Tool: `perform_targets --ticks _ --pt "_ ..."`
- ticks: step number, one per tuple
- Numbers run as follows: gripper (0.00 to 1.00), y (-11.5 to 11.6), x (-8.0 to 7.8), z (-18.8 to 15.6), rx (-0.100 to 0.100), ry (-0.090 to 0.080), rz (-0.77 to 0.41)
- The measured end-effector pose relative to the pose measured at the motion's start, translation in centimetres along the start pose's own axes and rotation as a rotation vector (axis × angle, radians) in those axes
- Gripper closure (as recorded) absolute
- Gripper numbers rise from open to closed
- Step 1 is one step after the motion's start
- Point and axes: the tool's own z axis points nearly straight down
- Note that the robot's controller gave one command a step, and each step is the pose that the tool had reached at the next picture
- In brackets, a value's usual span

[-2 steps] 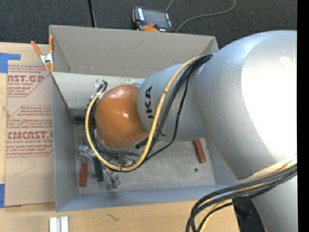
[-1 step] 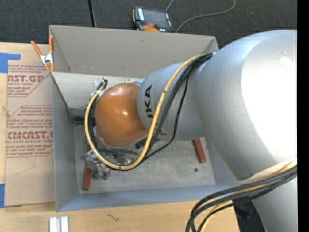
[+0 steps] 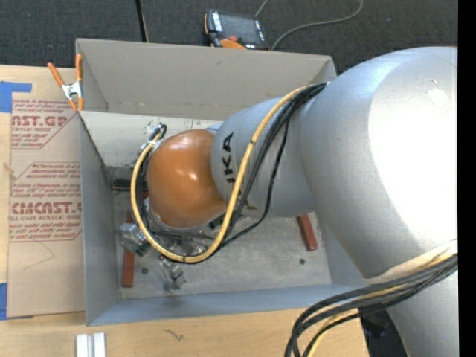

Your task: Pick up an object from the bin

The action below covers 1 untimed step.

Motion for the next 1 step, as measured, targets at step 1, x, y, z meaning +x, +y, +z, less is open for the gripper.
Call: perform_targets --ticks 1 --pt "0.0 -3.05 -4.75 -0.89 0.002 -0.003 -0.382"
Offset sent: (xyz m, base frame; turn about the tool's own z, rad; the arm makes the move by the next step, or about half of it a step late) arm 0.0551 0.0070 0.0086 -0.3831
